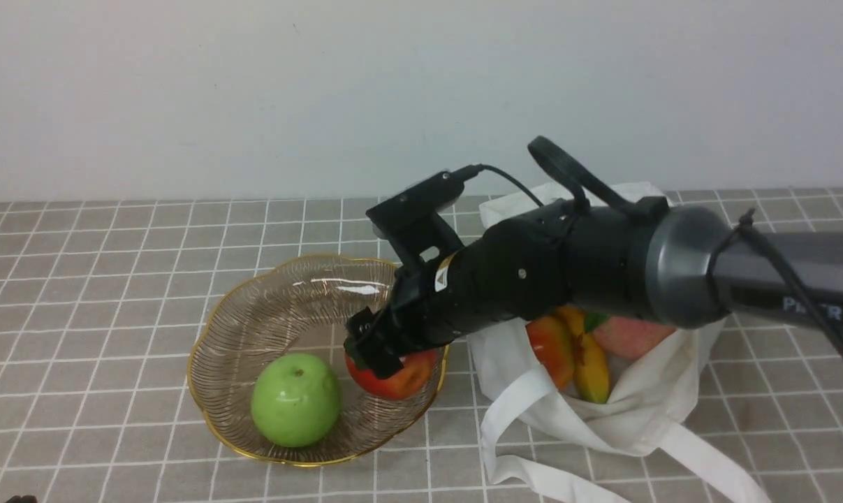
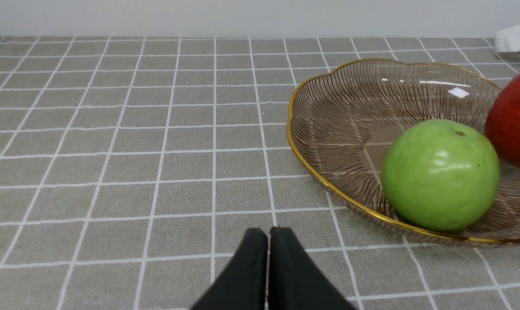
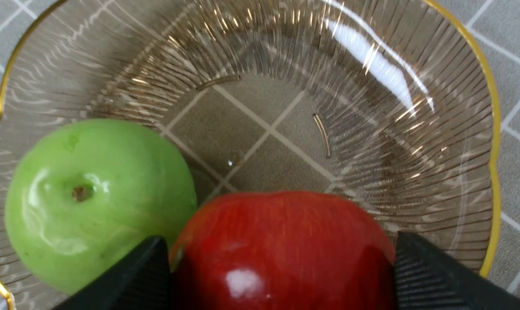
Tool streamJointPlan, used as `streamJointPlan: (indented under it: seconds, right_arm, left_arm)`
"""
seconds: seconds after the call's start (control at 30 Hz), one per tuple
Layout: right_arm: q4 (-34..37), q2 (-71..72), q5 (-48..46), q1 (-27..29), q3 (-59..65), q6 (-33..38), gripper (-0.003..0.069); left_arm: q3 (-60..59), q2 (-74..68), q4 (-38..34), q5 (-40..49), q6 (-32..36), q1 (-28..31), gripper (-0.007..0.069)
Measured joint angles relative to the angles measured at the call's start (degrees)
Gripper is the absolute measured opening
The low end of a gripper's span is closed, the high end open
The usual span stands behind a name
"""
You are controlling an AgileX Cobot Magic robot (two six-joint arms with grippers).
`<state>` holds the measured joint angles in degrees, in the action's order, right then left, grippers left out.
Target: Take the fruit out of the bag on the grey coffee tablecloth and place them on the plate.
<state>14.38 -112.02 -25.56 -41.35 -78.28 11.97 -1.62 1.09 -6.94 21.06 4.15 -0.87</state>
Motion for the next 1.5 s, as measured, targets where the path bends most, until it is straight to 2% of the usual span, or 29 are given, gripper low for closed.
streamJointPlan:
  seconds: [0.03, 0.17, 0.37, 0.47, 0.53, 0.57, 0.6, 0.63, 0.67, 0.73, 0.8, 0.9, 0.93, 1.1, 1.33, 1.5]
  right_arm:
    - [0.0, 0.0, 0.2, 0.0, 0.0, 0.0, 0.066]
    - [0.0, 0.0, 0.2, 0.0, 0.0, -0.1, 0.0687]
    - [-0.6, 0.8, -0.3, 0.0, 0.0, -1.3, 0.0691]
    - [-3.5, 4.0, -2.2, 0.0, -0.2, -2.9, 0.0673]
    - [-7.8, 7.7, -4.9, 0.0, -1.1, -5.5, 0.0628]
    - [-10.9, 10.4, -7.3, 0.1, -2.0, -7.7, 0.0573]
    - [-11.4, 10.9, -7.8, 0.1, -2.1, -8.2, 0.0573]
    - [-16.3, 15.2, -12.2, 0.2, -3.6, -12.0, 0.0476]
    - [-19.7, 18.1, -14.3, 0.3, -4.1, -14.2, 0.0425]
    - [-26.8, 25.1, -20.1, 0.4, -5.1, -19.6, 0.0254]
    - [-31.4, 31.4, -23.3, 0.4, -5.3, -23.8, 0.0136]
    - [-35.1, 38.4, -26.8, 0.4, -5.3, -28.0, 0.0039]
    - [-37.2, 44.8, -29.0, 0.4, -5.2, -30.9, 0.0003]
    - [-39.1, 61.3, -27.8, 0.4, 0.7, -35.6, -0.0012]
    - [-42.7, 90.8, -10.8, 0.4, 27.5, -40.5, -0.0013]
    - [-44.1, 105.4, -6.4, 0.4, 42.8, -46.7, -0.0013]
  left_arm:
    - [0.0, 0.0, 0.0, 0.0, 0.0, 0.0, -0.0008]
    - [0.0, 0.0, 0.0, 0.0, 0.0, 0.0, -0.0008]
    - [0.0, 0.0, 0.0, 0.0, 0.0, 0.0, -0.0008]
    - [0.0, 0.0, 0.0, 0.0, 0.0, 0.0, -0.0008]
    - [0.0, 0.0, 0.0, 0.0, 0.0, 0.0, -0.0008]
    - [0.0, 0.0, 0.0, 0.0, 0.0, 0.0, -0.0008]
    - [0.0, 0.0, 0.0, 0.0, 0.0, 0.0, -0.0008]
    - [0.0, 0.0, 0.0, 0.0, 0.0, 0.0, -0.0008]
    - [0.0, 0.0, 0.0, 0.0, 0.0, 0.0, -0.0008]
    - [0.0, 0.0, 0.0, 0.0, 0.0, 0.0, -0.0008]
    - [0.0, 0.0, 0.0, 0.0, 0.0, 0.0, -0.0008]
    - [0.0, 0.0, 0.0, 0.0, 0.0, 0.0, -0.0008]
    - [0.0, 0.0, 0.0, 0.0, 0.0, 0.0, -0.0008]
    - [0.0, 0.0, 0.0, 0.0, 0.0, 0.0, -0.0008]
    - [0.0, 0.0, 0.0, 0.0, 0.0, 0.0, -0.0008]
    - [0.0, 0.0, 0.0, 0.0, 0.0, 0.0, -0.0008]
